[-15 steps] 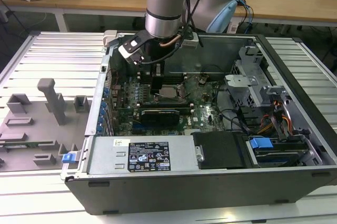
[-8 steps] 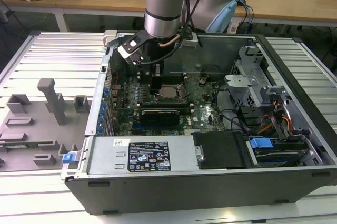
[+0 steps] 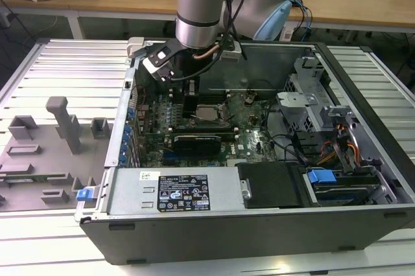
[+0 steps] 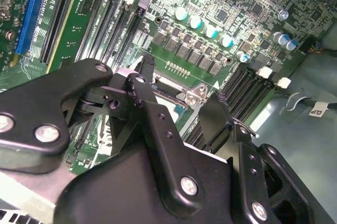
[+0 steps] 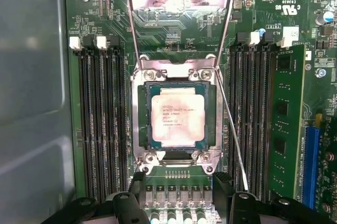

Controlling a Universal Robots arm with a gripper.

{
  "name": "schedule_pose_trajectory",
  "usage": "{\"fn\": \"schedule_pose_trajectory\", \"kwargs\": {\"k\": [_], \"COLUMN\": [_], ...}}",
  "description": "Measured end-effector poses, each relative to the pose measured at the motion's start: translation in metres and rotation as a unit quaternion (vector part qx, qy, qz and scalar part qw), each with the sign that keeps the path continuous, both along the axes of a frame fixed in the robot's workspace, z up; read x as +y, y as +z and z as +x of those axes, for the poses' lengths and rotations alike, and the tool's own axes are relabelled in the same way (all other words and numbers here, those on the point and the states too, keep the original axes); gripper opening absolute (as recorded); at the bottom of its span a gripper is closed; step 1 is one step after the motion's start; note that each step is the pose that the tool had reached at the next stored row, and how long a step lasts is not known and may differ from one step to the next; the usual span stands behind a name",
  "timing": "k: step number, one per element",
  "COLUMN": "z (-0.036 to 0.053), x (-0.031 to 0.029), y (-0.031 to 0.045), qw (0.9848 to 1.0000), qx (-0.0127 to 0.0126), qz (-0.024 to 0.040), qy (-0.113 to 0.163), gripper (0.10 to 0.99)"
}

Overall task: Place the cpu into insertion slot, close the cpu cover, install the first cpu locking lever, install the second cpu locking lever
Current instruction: 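Place the cpu into insertion slot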

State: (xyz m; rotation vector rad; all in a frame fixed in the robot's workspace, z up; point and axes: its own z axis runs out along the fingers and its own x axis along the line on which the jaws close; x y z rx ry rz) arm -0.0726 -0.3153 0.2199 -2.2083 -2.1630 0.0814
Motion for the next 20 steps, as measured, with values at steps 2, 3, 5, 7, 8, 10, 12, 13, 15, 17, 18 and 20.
{"fn": "schedule_pose_trajectory", "kwargs": {"k": [2, 3, 5, 7, 8, 10, 12, 13, 15, 17, 18, 20], "z": [0.0, 0.0, 0.0033, 0.0047, 0.0055, 0.0097, 0.0178, 0.0219, 0.026, 0.0274, 0.0277, 0.0278], "x": [0.0, 0.0, 0.0, 0.0, 0.0, 0.0, -0.0001, -0.0002, -0.0003, -0.0003, -0.0003, -0.0003], "y": [0.0, 0.0, 0.0001, 0.0007, 0.0013, 0.0024, 0.0026, 0.0027, 0.0026, 0.0027, 0.0026, 0.0025], "qw": [1.0, 1.0, 1.0, 1.0, 1.0, 1.0, 1.0, 1.0, 1.0, 1.0, 1.0, 1.0], "qx": [0.0, 0.0, 0.0003, 0.0006, 0.0008, 0.0021, 0.0038, 0.0043, 0.0044, 0.0044, 0.0043, -0.0044], "qz": [-0.0001, 0.0, -0.0001, 0.0, 0.0, 0.0, 0.0, -0.0001, 0.0, -0.0001, 0.0, -0.0001], "qy": [0.0, 0.0, 0.0, 0.0, 0.0, 0.0, 0.0, 0.0, 0.0, 0.0, 0.0, 0.002], "gripper": [0.616, 0.616, 0.616, 0.616, 0.616, 0.616, 0.616, 0.616, 0.616, 0.616, 0.616, 0.616]}}
